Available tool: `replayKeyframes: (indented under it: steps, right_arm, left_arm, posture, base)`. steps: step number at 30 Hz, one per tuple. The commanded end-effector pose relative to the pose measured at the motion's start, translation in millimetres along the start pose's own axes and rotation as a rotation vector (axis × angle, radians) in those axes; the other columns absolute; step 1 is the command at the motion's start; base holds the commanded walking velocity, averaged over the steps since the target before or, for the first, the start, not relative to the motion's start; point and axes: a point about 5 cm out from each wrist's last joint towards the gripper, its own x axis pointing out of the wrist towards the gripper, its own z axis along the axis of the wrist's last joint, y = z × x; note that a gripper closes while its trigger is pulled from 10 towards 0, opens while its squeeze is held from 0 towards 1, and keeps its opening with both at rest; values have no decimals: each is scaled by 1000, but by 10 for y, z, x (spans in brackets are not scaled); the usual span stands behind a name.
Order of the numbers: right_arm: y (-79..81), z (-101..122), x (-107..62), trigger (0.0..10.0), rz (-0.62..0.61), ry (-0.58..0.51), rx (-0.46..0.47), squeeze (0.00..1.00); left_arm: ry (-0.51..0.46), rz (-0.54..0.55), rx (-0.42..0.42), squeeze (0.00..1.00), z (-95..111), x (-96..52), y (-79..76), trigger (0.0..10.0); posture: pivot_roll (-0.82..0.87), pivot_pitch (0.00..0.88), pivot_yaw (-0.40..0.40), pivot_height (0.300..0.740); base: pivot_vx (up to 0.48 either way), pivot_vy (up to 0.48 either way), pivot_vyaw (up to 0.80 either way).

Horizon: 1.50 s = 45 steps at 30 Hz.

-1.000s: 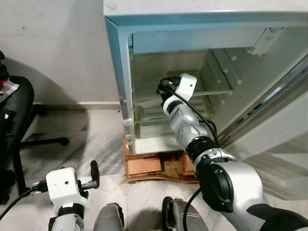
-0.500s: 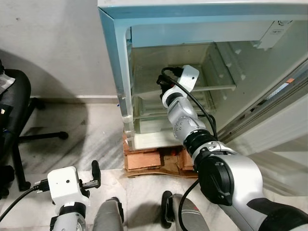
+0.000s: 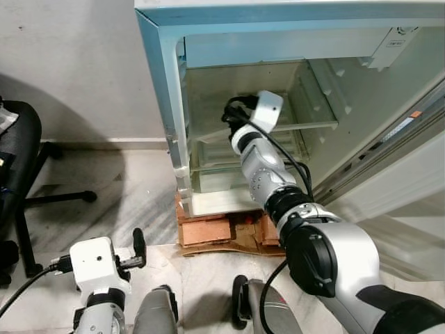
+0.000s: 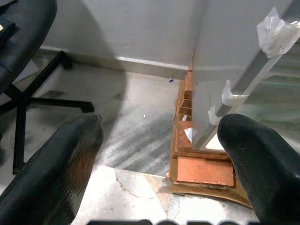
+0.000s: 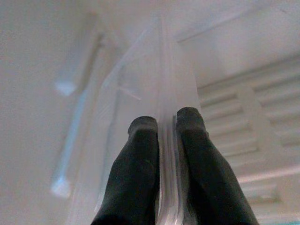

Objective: Restocking fridge

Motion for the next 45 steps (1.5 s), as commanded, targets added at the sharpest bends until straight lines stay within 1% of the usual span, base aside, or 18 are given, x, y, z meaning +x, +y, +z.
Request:
replayKeyframes:
  steps: [1, 2, 3, 4, 12, 13, 14, 20, 22, 29, 30, 32, 33, 35, 36, 37, 38, 45]
  right_arm:
    - [67, -170, -33, 10000, 28, 71, 14, 0]
    - [67, -174, -35, 10000, 32, 70, 26, 886]
    - [67, -174, -35, 10000, 32, 70, 26, 886]
    - [62, -185, -39, 10000, 30, 74, 25, 1000]
    - [-7, -227, -56, 10000, -21, 92, 54, 1000]
    - [-14, -224, -56, 0, -24, 88, 60, 1000]
    - [-17, -221, -56, 0, -23, 83, 67, 12]
    - [-2, -223, -55, 0, -12, 87, 57, 0]
    - [5, -231, -54, 10000, -11, 98, 39, 0]
    - [-7, -240, -58, 10000, -16, 104, 34, 0]
    - [-15, -244, -60, 10000, -18, 106, 33, 0]
    - [-19, -246, -61, 10000, -20, 107, 34, 0]
    - [-24, -245, -61, 10000, -21, 107, 34, 0]
    - [-28, -242, -61, 10000, -22, 107, 34, 0]
    - [-31, -240, -60, 10000, -23, 106, 34, 0]
    - [-31, -240, -60, 10000, -23, 107, 34, 0]
    - [-31, -238, -59, 10000, -23, 106, 35, 0]
    - [-29, -236, -58, 10000, -23, 107, 36, 0]
  left_arm:
    - [28, 17, -4, 0, -54, 9, -5, 10000]
    - [27, 16, -4, 0, -52, 13, -8, 10000]
    - [27, 16, -4, 0, -52, 13, -8, 10000]
    - [26, 15, -4, 0, -49, 20, -10, 10000]
    - [26, 17, -2, 0, -51, 31, -1, 10000]
    - [26, 16, -2, 0, -51, 30, -3, 10000]
    - [25, 16, -1, 0, -52, 33, -7, 10000]
    - [23, 12, -2, 0, -50, 46, -18, 10000]
    - [10, -13, -33, 0, -28, 44, -37, 10000]
    - [-51, -88, -41, 0, 65, 47, -91, 10000]
    - [-100, -108, -38, 812, 117, 36, -111, 4902]
    - [-147, -118, -31, 812, 164, 26, -125, 4902]
    - [-145, -120, -25, 937, 169, 17, -131, 0]
    - [-129, -129, -34, 918, 155, 19, -139, 0]
    - [-156, -128, -41, 596, 180, 11, -135, 0]
    - [-165, -126, -41, 596, 187, 8, -133, 0]
    - [-157, -137, -49, 0, 181, 8, -139, 0]
    - [-144, -165, -61, 0, 154, 8, -149, 0]
  posture:
    - [215, 281, -75, 740]
    - [215, 281, -75, 740]
    - [215, 281, -75, 740]
    - [216, 280, -74, 740]
    - [218, 278, -73, 740]
    - [218, 278, -73, 740]
    - [217, 277, -72, 740]
    - [214, 274, -74, 740]
    - [214, 273, -74, 740]
    - [214, 269, -74, 740]
    - [213, 269, -73, 740]
    - [213, 268, -73, 740]
    - [213, 268, -73, 740]
    - [213, 268, -72, 740]
    - [214, 266, -71, 740]
    - [214, 266, -71, 740]
    - [214, 266, -71, 740]
    - [215, 264, -70, 740]
  base:
    - [0, 0, 0]
    - [0, 0, 0]
    - [0, 0, 0]
    - [0, 0, 0]
    - [0, 0, 0]
    - [0, 0, 0]
    - [0, 0, 0]
    - [0, 0, 0]
    - [0, 0, 0]
    - [0, 0, 0]
    - [0, 0, 0]
    - [0, 0, 0]
    - [0, 0, 0]
    - [0, 0, 0]
    - [0, 0, 0]
    - [0, 0, 0]
    - [0, 0, 0]
    - [0, 0, 0]
